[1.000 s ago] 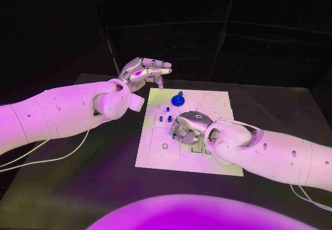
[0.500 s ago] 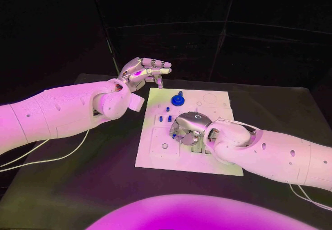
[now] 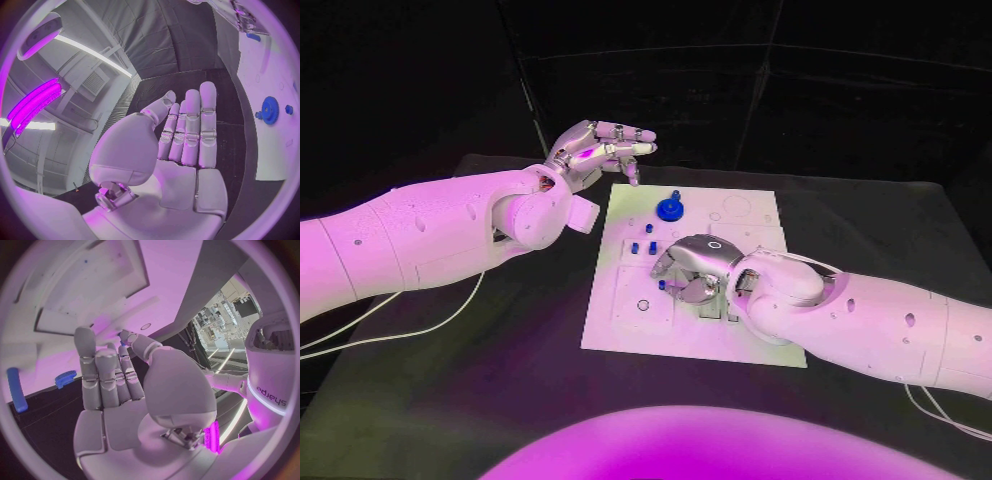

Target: Assemble the parts on the task board

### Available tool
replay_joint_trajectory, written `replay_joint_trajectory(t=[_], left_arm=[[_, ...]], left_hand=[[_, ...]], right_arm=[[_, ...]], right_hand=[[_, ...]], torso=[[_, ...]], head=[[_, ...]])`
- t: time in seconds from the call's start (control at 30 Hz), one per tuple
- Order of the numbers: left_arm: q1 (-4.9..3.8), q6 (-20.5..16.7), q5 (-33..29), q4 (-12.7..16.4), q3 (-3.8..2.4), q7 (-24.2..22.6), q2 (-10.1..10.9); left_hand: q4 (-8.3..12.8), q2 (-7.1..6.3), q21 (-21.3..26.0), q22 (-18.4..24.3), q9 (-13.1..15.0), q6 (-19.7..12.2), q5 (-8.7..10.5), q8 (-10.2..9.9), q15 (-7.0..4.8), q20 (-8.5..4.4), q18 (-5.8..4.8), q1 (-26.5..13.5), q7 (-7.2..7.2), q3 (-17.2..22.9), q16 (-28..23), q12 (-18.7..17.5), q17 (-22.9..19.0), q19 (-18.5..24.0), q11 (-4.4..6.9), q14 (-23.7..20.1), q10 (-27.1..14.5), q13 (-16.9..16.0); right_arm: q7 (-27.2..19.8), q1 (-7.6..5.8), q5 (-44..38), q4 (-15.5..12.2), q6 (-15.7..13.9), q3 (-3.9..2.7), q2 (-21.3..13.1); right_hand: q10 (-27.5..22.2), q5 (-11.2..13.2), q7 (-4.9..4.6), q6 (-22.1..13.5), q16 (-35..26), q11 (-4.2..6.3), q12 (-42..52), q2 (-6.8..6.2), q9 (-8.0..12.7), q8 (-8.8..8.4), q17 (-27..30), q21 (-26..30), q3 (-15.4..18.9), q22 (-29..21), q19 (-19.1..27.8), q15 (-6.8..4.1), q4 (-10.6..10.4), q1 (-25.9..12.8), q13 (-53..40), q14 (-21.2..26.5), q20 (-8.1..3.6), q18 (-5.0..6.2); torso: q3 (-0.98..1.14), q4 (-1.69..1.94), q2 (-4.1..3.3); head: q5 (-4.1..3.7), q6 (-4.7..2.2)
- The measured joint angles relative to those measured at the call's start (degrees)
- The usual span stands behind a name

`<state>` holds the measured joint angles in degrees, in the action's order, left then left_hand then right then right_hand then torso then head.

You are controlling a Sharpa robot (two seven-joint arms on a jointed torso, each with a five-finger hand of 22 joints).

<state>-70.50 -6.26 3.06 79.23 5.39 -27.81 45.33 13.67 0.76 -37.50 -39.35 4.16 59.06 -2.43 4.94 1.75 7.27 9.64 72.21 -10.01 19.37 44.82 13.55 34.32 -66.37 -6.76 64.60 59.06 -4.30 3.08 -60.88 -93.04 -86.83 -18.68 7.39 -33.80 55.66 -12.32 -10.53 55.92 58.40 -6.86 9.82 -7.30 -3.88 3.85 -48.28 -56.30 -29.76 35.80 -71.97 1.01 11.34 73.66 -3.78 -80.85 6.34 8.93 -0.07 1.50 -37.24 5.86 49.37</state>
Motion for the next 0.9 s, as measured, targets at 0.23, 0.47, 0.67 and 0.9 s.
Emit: replay_joint_trajectory(t=[0.23, 0.47, 0.67, 0.9], left_arm=[[0.00, 0.0, 0.0, 0.0, 0.00, 0.1, 0.1], [0.00, 0.0, 0.0, -0.1, 0.00, 0.1, 0.1], [0.00, 0.0, 0.0, -0.2, 0.01, 0.1, 0.2], [0.00, 0.0, 0.0, -0.3, 0.01, 0.2, 0.2]], left_hand=[[0.0, 0.00, 0.0, 0.0, 0.0, 0.0, 0.00, 0.0, 0.00, 0.00, 0.00, 0.0, 0.00, 0.0, 0.0, 0.0, 0.0, 0.0, 0.00, 0.0, 0.0, 0.0], [0.0, 0.00, 0.0, 0.0, 0.0, 0.0, 0.00, 0.0, 0.00, 0.00, 0.00, 0.0, 0.00, 0.0, 0.0, 0.0, 0.0, 0.0, 0.00, 0.0, 0.0, 0.0], [0.0, 0.00, 0.0, 0.0, 0.0, 0.0, 0.00, 0.0, 0.00, 0.00, 0.00, 0.0, 0.00, 0.0, 0.0, 0.0, 0.0, 0.0, 0.00, 0.0, 0.0, 0.0], [0.0, -0.02, 0.0, 0.0, 0.0, 0.0, 0.00, 0.0, 0.00, 0.00, 0.00, 0.0, 0.00, 0.0, 0.0, 0.0, 0.0, 0.0, 0.00, 0.0, 0.0, 0.0]], right_arm=[[-1.7, 0.00, 0.9, -1.3, -2.7, 0.00, -1.3], [-3.4, 0.00, 2.3, -3.4, -6.8, -0.02, -3.7], [-4.7, -0.02, 4.1, -6.1, -9.9, -0.05, -7.0], [-4.9, -3.06, 6.6, -8.0, -10.7, -0.27, -11.9]], right_hand=[[0.5, -1.0, 0.31, 0.8, 1.2, 0.44, 1.5, 0.00, -0.1, 0.32, -1.1, -0.8, 0.3, 1.4, 0.0, -0.01, -0.2, 0.0, -0.2, 0.0, -0.01, 0.00], [2.2, -2.5, 0.11, 2.0, 3.0, 0.57, 3.0, 0.33, -0.2, 0.53, -2.7, -2.7, 0.3, 4.0, -1.4, -0.52, -0.2, 0.3, -0.3, -1.2, -0.31, -0.01], [2.6, -2.5, 0.28, 2.2, 3.2, 0.51, 3.3, 0.32, -0.2, 0.53, -2.8, -2.9, 0.7, 4.4, -1.8, -0.31, -0.5, 0.3, -0.2, -1.4, -0.30, -0.02], [2.1, -0.6, 1.06, 0.0, 2.9, 0.97, 3.5, -1.58, 0.1, -0.09, -1.5, -2.7, 3.8, 3.5, -1.8, -0.31, -1.9, -1.6, 0.1, -1.4, -0.30, -0.02]], torso=[[0.01, -0.01, 0.00], [0.02, -0.03, 0.00], [0.02, -0.09, 0.04], [0.00, -0.13, 0.07]], head=[[0.03, 0.00], [0.07, -0.05], [-0.13, -0.34], [-0.85, -1.02]])
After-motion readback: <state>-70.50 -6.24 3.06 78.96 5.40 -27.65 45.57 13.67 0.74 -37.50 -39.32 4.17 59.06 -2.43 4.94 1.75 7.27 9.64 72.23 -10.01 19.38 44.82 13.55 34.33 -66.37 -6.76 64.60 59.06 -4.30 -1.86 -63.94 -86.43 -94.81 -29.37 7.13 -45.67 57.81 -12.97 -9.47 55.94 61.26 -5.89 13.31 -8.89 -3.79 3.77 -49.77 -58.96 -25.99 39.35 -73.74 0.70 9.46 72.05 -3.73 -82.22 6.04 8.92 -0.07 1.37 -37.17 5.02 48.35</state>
